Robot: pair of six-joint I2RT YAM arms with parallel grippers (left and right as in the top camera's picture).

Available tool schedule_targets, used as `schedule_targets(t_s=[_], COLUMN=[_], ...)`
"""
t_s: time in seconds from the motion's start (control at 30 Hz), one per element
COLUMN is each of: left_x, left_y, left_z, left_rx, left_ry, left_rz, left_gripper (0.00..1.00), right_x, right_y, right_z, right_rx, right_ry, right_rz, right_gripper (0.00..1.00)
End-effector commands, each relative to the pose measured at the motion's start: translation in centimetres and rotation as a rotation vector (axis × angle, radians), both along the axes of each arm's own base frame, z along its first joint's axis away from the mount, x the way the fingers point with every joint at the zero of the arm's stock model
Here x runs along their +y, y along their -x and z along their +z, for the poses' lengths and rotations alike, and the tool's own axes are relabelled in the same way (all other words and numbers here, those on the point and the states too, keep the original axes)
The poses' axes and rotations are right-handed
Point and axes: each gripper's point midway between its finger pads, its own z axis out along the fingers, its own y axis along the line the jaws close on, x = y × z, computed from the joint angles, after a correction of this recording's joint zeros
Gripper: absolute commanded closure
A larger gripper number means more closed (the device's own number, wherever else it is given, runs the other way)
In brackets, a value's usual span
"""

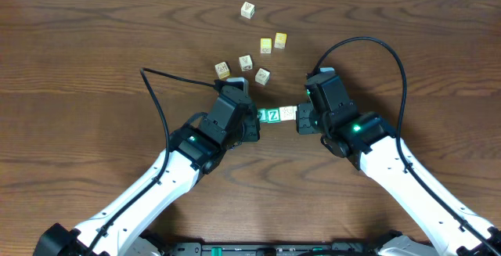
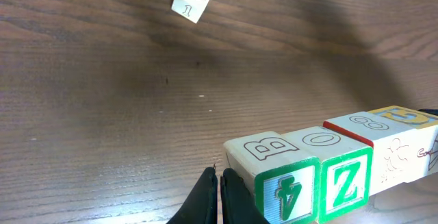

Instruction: Lift 4 blocks

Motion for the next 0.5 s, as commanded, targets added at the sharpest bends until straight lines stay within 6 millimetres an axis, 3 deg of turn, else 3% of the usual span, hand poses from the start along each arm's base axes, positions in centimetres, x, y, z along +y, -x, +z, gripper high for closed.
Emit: schedule_targets(t_s=[0.0, 0.47], left_x=[-5.9, -7.3], left_y=[1.9, 2.2], left_z=[4.8, 3.4], left_rx=[-0.015, 0.005], left_ry=[0.208, 0.196], left_rz=[-0.214, -0.243], left_gripper=[0.93, 0.93], right_x=[7.9, 7.8], right_y=[3.6, 3.5], right_z=[1.6, 1.4], right_rx=[0.086, 0.089], right_ry=[-0.24, -0.234], right_rz=[0.261, 0.258], right_gripper=[0.99, 0.99])
